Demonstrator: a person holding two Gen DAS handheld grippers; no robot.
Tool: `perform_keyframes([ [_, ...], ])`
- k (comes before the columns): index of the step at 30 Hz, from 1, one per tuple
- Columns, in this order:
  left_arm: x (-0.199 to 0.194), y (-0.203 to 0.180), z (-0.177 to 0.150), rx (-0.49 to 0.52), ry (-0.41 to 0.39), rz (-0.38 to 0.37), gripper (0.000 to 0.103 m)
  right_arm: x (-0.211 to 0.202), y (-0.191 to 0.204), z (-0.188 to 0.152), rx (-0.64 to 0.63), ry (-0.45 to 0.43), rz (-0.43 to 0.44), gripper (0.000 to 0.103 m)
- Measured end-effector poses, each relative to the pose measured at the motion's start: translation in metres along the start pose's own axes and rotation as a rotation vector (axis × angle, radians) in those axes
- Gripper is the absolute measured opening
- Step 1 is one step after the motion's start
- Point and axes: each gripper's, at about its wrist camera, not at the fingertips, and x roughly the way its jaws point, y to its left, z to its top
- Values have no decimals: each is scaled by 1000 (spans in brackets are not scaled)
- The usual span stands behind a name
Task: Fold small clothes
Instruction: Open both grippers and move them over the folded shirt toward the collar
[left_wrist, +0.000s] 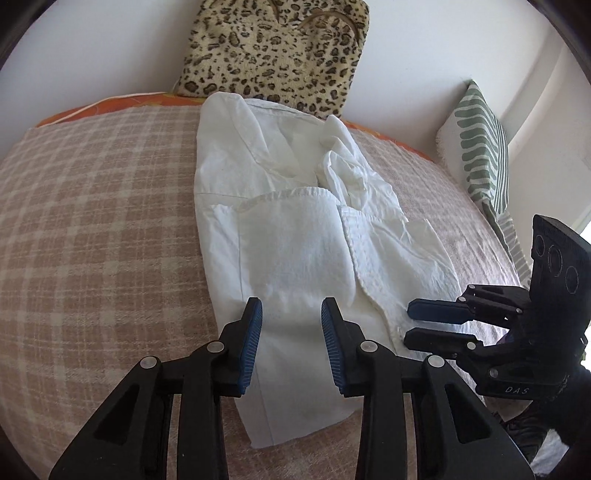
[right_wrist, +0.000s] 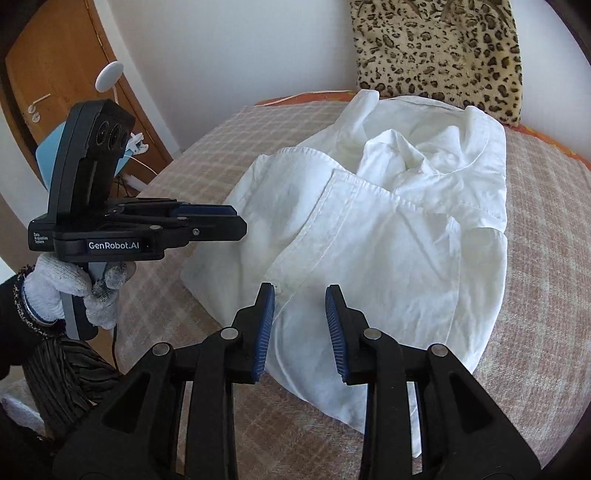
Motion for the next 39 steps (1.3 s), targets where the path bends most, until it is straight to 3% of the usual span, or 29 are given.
perform_keyframes([
  [1, 4, 1, 0, 7, 4, 16, 29, 5, 2, -3, -24, 15, -54, 29],
  [2, 8, 1, -1, 18, 9, 27, 28, 9, 3, -5, -46, 21, -92, 20],
  [5, 9, -5, -6, 72, -1, 65, 24, 10, 1, -8, -64, 18, -141, 4],
  [10, -12, -19, -12, 112, -43, 92, 24, -7, -8, -7, -12, -26, -91, 6],
  [18, -29, -56, -14, 230, -89, 170, 25, -19, -33, 10, 56, -67, -126, 8],
  [24, -35, -61, -4, 259, -116, 194, 30, -32, -48, 13, 102, -91, -142, 12],
  [27, -38, -57, 5, 238, -126, 186, 40, -37, -59, 16, 143, -94, -133, 12],
  [37, -59, -13, 49, 111, -177, 132, 43, -48, -79, 19, 214, -98, -118, 13],
  [39, -62, 1, 62, 80, -185, 108, 51, -52, -89, 22, 243, -104, -120, 14],
])
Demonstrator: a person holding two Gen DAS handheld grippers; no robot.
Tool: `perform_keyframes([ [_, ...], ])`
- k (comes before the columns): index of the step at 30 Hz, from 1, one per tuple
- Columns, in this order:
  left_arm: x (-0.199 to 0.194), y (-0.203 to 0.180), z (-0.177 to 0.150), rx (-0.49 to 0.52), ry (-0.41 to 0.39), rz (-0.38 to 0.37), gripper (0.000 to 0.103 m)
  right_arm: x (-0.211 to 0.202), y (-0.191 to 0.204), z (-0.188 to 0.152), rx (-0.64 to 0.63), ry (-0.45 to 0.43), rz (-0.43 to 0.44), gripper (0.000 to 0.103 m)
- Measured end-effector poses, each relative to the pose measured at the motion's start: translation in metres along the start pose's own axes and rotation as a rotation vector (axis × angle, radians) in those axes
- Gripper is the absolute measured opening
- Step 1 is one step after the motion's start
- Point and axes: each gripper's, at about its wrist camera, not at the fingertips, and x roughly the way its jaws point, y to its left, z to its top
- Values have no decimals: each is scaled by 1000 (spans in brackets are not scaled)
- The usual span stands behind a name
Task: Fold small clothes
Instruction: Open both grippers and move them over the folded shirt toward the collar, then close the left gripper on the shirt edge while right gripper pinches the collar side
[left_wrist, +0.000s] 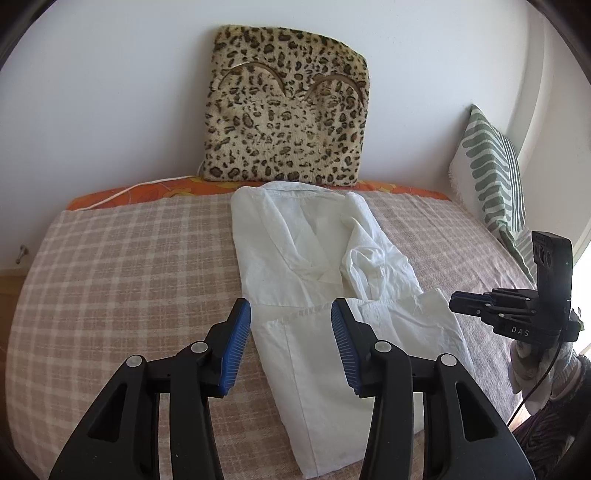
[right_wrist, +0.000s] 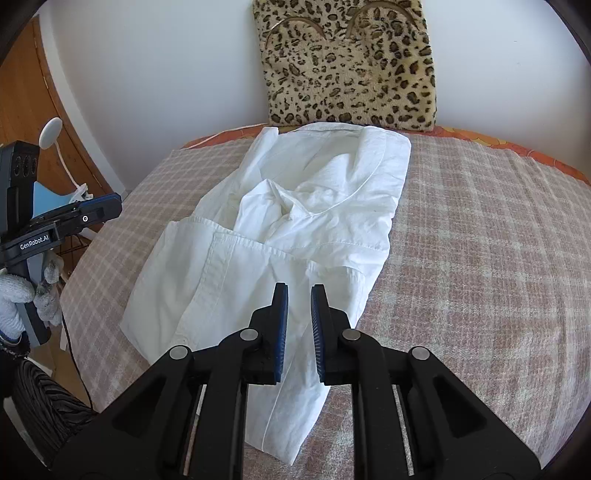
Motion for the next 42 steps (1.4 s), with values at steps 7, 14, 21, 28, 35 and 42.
perform_keyframes([
  [7, 29, 38, 44, 3, 34, 40, 54, 2, -34, 43, 45, 18, 13, 23],
  [14, 94, 50, 76, 28, 103, 43, 54, 53, -70, 99, 52, 64, -16, 23],
  [21, 167, 49, 87, 57, 171, 42, 54, 118, -91, 135, 49, 95, -39, 23],
  [28, 215, 53, 96, 113, 192, 99, 54, 163, -92, 151, -15, 124, -97, 23],
  [35, 236, 66, 103, 80, 197, 86, 57, 179, -92, 161, -72, 134, -154, 26],
  [42, 245, 83, 112, 23, 200, 26, 58, 177, -125, 170, -8, 130, -138, 62],
])
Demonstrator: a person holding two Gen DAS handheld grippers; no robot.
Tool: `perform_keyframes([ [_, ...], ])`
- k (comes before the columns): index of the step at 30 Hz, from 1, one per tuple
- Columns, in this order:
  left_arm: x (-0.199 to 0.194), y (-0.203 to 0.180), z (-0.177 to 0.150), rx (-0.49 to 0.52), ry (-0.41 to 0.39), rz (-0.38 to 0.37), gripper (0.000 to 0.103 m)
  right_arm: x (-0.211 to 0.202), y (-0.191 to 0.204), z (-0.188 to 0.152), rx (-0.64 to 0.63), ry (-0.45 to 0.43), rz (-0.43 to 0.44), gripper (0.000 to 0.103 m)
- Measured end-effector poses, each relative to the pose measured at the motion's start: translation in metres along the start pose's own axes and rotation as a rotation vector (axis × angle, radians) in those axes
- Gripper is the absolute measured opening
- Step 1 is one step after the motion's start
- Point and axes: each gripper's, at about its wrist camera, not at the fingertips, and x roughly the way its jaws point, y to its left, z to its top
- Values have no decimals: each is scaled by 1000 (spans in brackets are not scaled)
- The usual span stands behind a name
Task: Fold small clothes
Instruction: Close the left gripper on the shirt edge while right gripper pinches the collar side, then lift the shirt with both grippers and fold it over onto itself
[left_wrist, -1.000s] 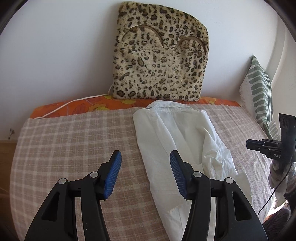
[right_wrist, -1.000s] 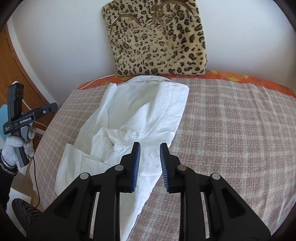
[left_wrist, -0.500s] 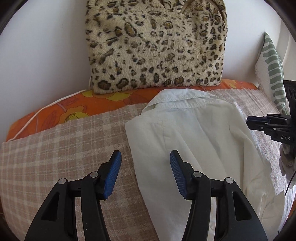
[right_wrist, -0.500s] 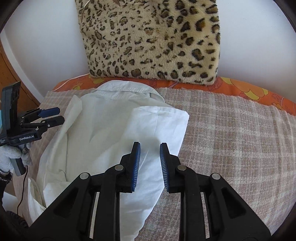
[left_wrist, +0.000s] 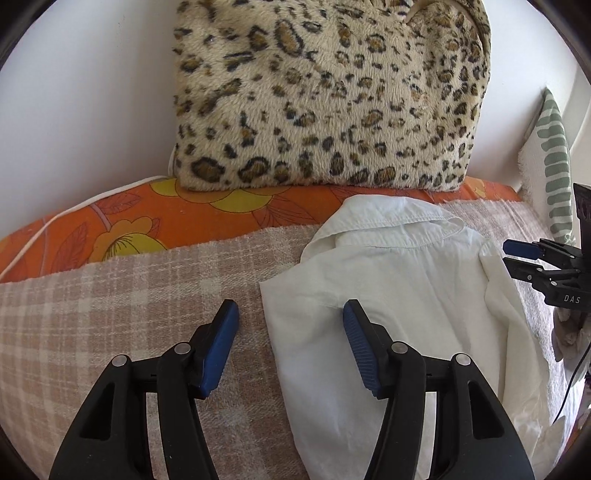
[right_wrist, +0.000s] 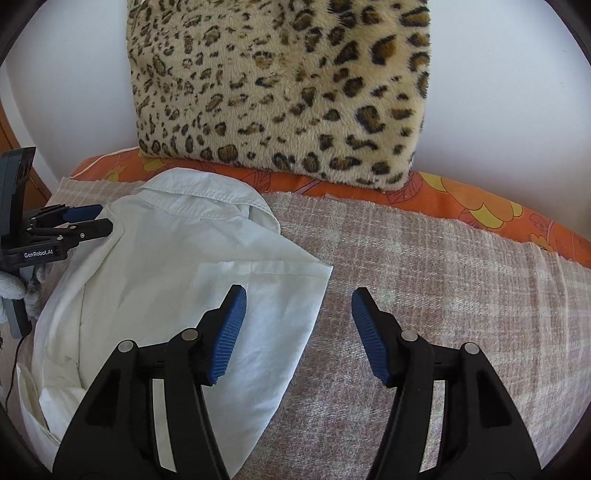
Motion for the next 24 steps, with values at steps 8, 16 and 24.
perform_keyframes([
  [8, 5, -11, 2, 63, -10, -27, 43, 13, -15, 2, 95, -7, 130, 64],
  [16, 14, -20, 9, 75, -7, -36, 8, 24, 2, 7, 61, 11, 181, 17],
  [24, -10, -13, 16, 2, -51, -93, 6, -8, 4, 18, 76, -50, 210, 5],
])
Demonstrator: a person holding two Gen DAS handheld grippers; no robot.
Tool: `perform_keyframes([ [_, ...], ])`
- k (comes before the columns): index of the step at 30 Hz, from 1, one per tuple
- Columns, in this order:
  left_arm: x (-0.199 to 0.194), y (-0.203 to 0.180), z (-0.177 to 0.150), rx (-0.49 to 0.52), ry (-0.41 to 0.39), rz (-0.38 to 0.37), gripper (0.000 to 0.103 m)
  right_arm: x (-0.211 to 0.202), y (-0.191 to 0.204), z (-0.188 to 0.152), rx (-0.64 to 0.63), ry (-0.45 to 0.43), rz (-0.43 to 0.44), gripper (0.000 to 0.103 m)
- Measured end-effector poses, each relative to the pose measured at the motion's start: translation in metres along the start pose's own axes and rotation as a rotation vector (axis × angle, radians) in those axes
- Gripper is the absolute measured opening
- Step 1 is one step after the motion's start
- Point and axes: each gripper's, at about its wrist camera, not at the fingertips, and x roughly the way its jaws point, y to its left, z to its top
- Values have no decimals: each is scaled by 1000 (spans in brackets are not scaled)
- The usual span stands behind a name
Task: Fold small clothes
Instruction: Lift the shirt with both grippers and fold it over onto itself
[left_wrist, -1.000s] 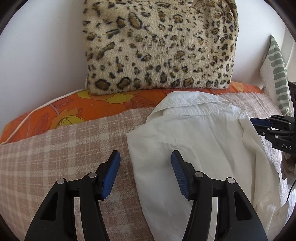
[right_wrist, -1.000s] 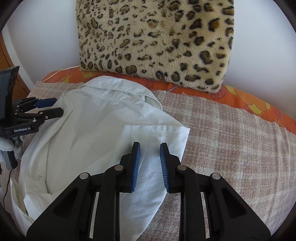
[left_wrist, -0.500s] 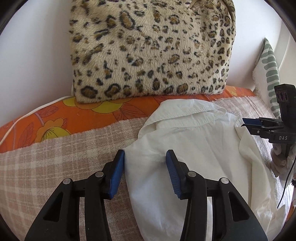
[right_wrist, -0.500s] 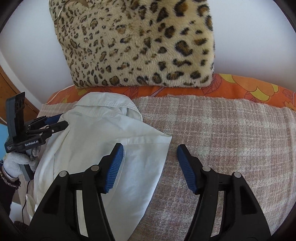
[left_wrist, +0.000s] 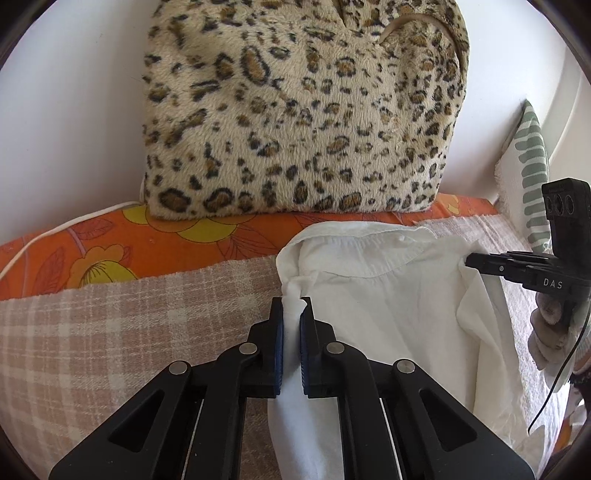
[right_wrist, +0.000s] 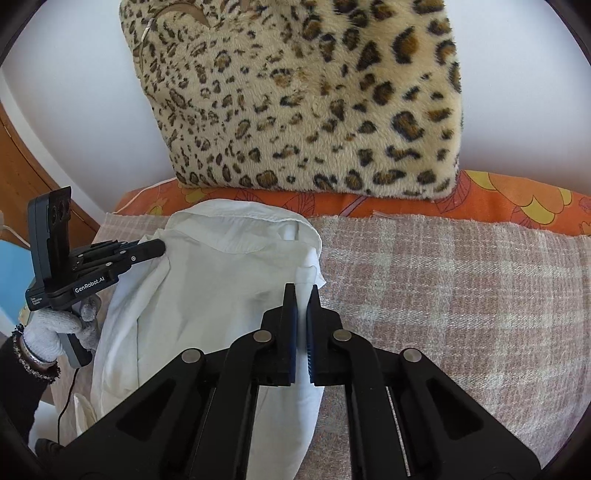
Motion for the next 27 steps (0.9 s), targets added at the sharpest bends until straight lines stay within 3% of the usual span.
perform_keyframes([
  [13, -98, -39, 1, 47, -127, -23, 5, -86, 49, -1, -72, -100, 20, 4],
  [19, -142, -60, -23, 95, -163, -6, 5, -129, 76, -21, -109, -126, 15, 4],
  [27, -193, -85, -72, 138, -195, 9, 5, -176, 107, -75, -158, -142, 8, 4],
])
